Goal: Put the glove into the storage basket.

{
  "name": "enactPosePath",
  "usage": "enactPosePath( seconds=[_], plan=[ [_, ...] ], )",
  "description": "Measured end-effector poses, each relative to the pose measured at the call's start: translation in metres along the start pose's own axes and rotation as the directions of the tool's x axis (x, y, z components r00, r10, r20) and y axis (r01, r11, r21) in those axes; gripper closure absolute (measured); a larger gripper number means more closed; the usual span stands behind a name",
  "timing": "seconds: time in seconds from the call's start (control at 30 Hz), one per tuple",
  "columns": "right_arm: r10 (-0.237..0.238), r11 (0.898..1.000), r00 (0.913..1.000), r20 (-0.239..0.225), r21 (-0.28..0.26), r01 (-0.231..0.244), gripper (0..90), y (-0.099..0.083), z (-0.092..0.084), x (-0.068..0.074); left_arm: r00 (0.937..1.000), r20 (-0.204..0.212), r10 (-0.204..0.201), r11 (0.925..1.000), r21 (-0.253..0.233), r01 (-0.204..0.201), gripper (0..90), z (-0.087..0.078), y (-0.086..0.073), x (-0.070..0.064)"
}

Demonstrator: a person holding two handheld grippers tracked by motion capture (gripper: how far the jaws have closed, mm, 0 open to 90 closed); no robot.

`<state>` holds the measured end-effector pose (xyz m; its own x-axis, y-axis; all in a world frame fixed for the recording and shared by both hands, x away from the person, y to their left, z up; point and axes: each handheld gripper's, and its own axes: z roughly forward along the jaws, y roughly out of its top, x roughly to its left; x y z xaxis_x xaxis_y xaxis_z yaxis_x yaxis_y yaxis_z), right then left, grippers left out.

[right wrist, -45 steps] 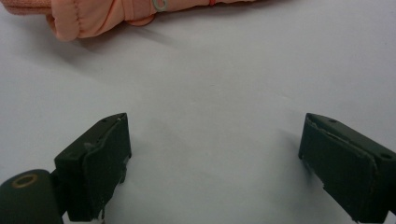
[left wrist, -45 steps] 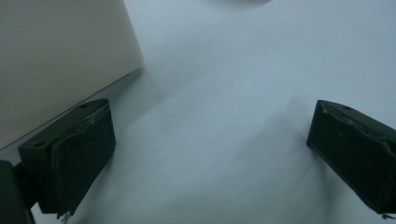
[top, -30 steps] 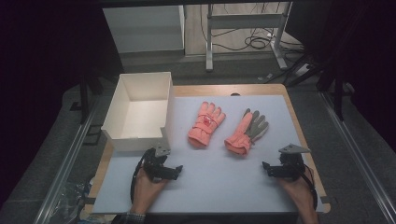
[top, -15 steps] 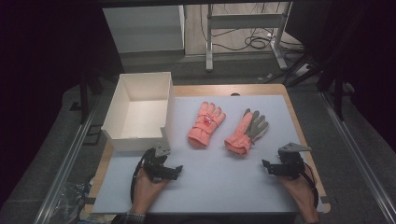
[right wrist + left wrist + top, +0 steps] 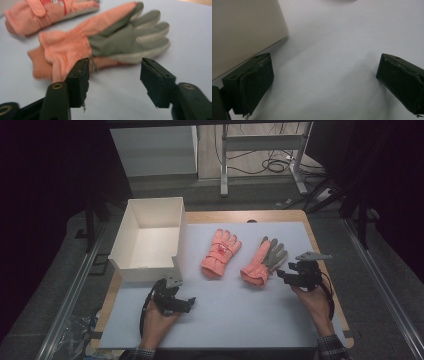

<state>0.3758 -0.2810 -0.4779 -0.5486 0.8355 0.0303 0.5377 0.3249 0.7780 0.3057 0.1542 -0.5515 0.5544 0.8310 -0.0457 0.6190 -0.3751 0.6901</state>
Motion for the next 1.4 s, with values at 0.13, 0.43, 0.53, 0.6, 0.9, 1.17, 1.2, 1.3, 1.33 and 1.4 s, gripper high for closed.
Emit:
enactPosePath(
  seconds=[0.13,0.43,0.53,0.6,0.9,1.17,1.2,1.3,1.33,1.4],
  plan=[
    [-0.004,1.0,1.0,-0.003,0.006,0.004,49.0,0.017,0.014,-0.004,1.0,0.0,0.003,1.0,0.0,-0.003,1.1,0.0,0.0,0.0],
    [0.014,0.999,0.9994,-0.033,0.046,-0.012,49.0,0.037,0.051,-0.011,1.0,0.002,-0.001,1.0,0.0,0.001,1.1,0.0,0.0,0.0],
    [-0.012,0.996,0.9999,-0.003,0.083,0.013,42.4,0.036,0.063,-0.009,1.0,0.001,-0.001,1.0,0.0,0.001,1.0,0.0,0.0,0.0],
    [-0.034,0.993,0.9993,0.012,0.117,0.033,42.2,0.033,0.071,-0.009,1.0,0.001,-0.001,1.0,0.0,0.001,1.1,0.0,0.0,0.0],
    [0.002,0.995,0.9995,0.033,0.096,-0.005,78.7,0.02,0.076,-0.006,1.0,0.001,0.0,1.0,0.0,0.0,1.0,0.0,0.0,0.0],
    [0.046,0.995,0.9989,0.01,0.083,-0.046,87.2,0.025,0.07,-0.007,1.0,0.001,-0.001,1.0,0.0,0.001,1.1,0.0,0.0,0.0],
    [0.066,0.995,0.9978,-0.007,0.078,-0.066,87.4,0.025,0.067,-0.009,1.0,0.001,-0.001,1.0,0.0,0.001,1.0,0.0,0.0,0.0],
    [0.08,0.994,0.9966,-0.02,0.071,-0.078,87.5,0.025,0.064,-0.01,1.0,0.001,0.0,1.0,0.0,0.0,1.1,0.0,0.0,0.0],
    [0.093,0.994,0.9948,-0.04,0.067,-0.091,87.6,0.026,0.06,-0.01,1.0,0.001,0.0,1.0,0.0,0.0,1.1,0.0,0.0,0.0],
    [0.094,0.994,0.9946,-0.045,0.066,-0.091,87.6,0.026,0.059,-0.009,1.0,0.001,-0.001,1.0,0.0,0.001,1.1,0.0,0.0,0.0]
  ],
)
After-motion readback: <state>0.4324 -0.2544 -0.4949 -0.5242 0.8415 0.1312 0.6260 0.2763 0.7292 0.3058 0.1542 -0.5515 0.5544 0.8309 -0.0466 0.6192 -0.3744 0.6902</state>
